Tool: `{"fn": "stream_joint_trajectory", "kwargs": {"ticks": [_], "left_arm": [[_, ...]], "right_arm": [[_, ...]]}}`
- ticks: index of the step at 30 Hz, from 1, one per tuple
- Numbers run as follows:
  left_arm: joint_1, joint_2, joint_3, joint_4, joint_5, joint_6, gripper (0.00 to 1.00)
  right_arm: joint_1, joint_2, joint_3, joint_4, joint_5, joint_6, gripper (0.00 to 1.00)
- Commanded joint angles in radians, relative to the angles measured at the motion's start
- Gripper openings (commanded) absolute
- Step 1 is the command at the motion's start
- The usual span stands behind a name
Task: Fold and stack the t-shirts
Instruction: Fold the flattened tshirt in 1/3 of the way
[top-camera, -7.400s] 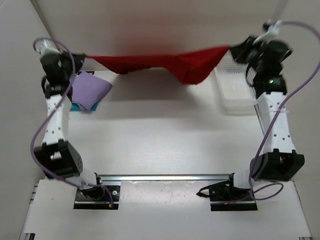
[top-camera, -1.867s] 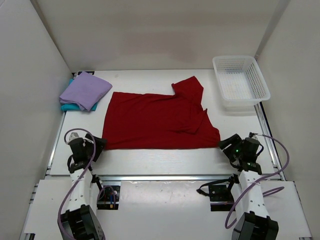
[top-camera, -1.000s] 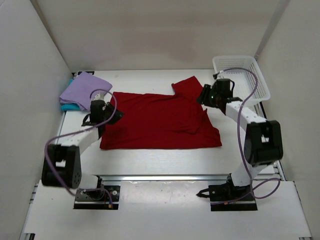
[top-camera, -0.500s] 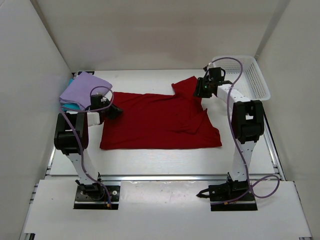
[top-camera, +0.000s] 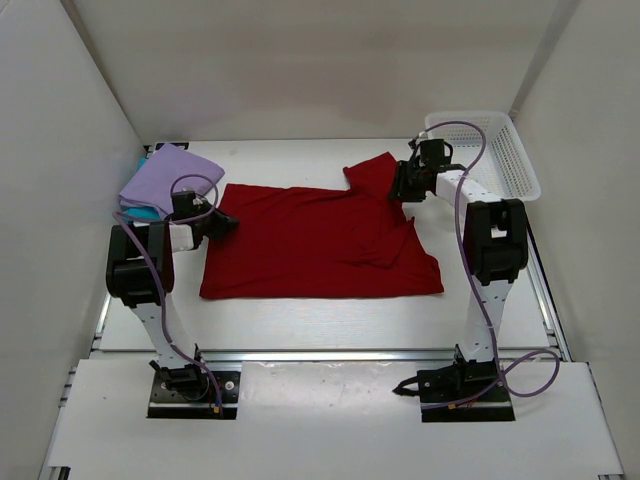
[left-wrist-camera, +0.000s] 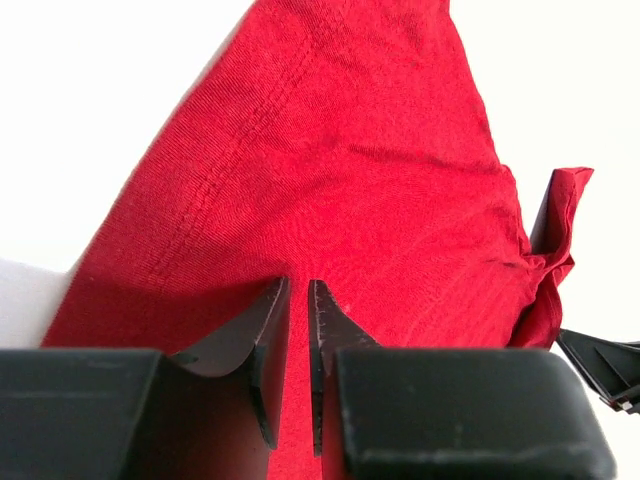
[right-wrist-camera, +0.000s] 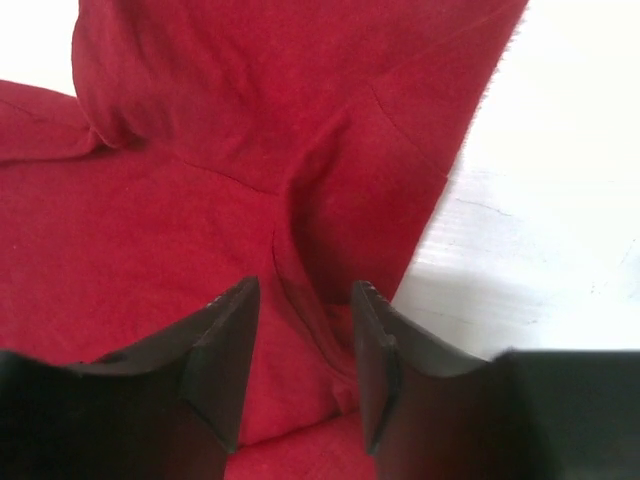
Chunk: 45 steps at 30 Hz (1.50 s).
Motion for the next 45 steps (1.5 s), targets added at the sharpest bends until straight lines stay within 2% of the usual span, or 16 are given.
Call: {"fn": "stream_joint_trajectory", "kwargs": {"ticks": [1, 3, 5, 7, 9, 11, 12, 13, 15, 19, 22, 30, 34, 37, 39, 45], "left_arm": [[0.006, 0.004, -0.003, 0.025, 0.009, 0.01, 0.24], [0.012, 0.0, -0.003, 0.021, 0.013, 0.01, 0.24], [0.019, 0.008, -0.01, 0.021, 0.001, 0.012, 0.23], [0.034, 0.009, -0.023, 0.031, 0.007, 0.003, 0.23], [0.032, 0.011, -0.026, 0.042, 0.01, -0.001, 0.23], [0.032, 0.004, -0.026, 0.042, 0.007, 0.004, 0.22], [0.031, 0.011, -0.022, 0.042, 0.007, 0.0, 0.22], [0.028, 0.011, -0.023, 0.044, 0.007, 0.003, 0.21], [0.029, 0.015, -0.02, 0.042, 0.007, 0.006, 0.21], [0.037, 0.009, -0.023, 0.041, 0.005, 0.006, 0.2], [0.058, 0.015, -0.029, 0.034, 0.008, -0.004, 0.19], [0.089, -0.002, -0.056, 0.037, -0.002, -0.014, 0.17], [0.086, -0.009, -0.062, 0.044, -0.016, -0.019, 0.16], [0.088, -0.008, -0.065, 0.05, -0.007, -0.025, 0.16], [0.086, -0.014, -0.068, 0.063, 0.01, -0.036, 0.16], [0.068, -0.075, -0.057, 0.065, 0.002, -0.047, 0.16]], "right_arm": [[-0.014, -0.002, -0.004, 0.023, -0.043, -0.012, 0.32], [-0.017, 0.002, 0.005, 0.015, -0.044, -0.001, 0.13], [-0.023, 0.004, 0.005, 0.012, -0.051, -0.005, 0.13], [-0.032, 0.012, 0.013, 0.014, -0.066, -0.001, 0.22], [-0.031, 0.018, 0.013, 0.015, -0.08, 0.004, 0.41], [-0.028, 0.016, 0.011, 0.015, -0.091, 0.002, 0.45], [-0.026, 0.024, 0.022, 0.011, -0.099, -0.01, 0.43], [-0.023, 0.036, 0.03, -0.008, -0.099, -0.013, 0.31], [-0.021, 0.051, 0.049, -0.02, -0.093, -0.018, 0.16], [-0.026, 0.044, 0.024, -0.011, -0.068, 0.004, 0.0], [-0.034, 0.003, -0.009, 0.009, -0.012, 0.036, 0.0], [-0.081, -0.142, -0.122, 0.023, 0.38, 0.094, 0.0], [-0.089, -0.156, -0.144, 0.032, 0.429, 0.103, 0.0], [-0.092, -0.139, -0.13, 0.046, 0.379, 0.111, 0.16], [-0.097, -0.131, -0.116, 0.035, 0.356, 0.111, 0.34], [-0.06, -0.269, -0.206, 0.069, 0.357, 0.128, 0.35]]}}
